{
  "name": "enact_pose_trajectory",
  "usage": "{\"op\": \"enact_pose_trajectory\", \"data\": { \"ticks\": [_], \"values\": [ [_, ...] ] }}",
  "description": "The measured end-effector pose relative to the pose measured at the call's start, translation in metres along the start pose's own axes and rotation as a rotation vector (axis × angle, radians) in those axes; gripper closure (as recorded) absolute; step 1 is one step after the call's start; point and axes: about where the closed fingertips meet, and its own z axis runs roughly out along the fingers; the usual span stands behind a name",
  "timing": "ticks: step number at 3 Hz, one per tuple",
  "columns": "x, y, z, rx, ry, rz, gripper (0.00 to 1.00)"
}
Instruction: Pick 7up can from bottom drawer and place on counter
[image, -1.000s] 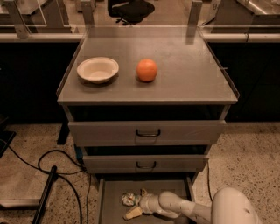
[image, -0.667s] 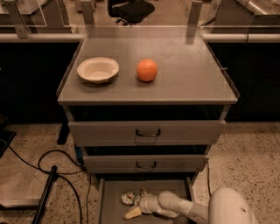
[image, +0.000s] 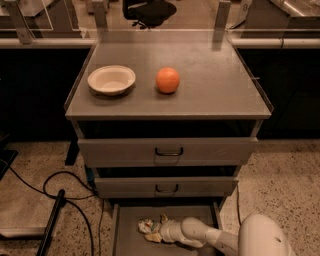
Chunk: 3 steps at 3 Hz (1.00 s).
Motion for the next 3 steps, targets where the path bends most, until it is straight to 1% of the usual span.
{"op": "enact_pose_trajectory", "data": {
  "ticks": [1, 2, 3],
  "values": [
    [0.0, 0.0, 0.0, 0.0, 0.0, 0.0, 0.64],
    [0.0, 0.0001, 0.0, 0.0, 0.0, 0.0, 0.89],
    [-0.0004, 0.0002, -0.0003, 0.0, 0.0, 0.0, 1.0]
  ]
}}
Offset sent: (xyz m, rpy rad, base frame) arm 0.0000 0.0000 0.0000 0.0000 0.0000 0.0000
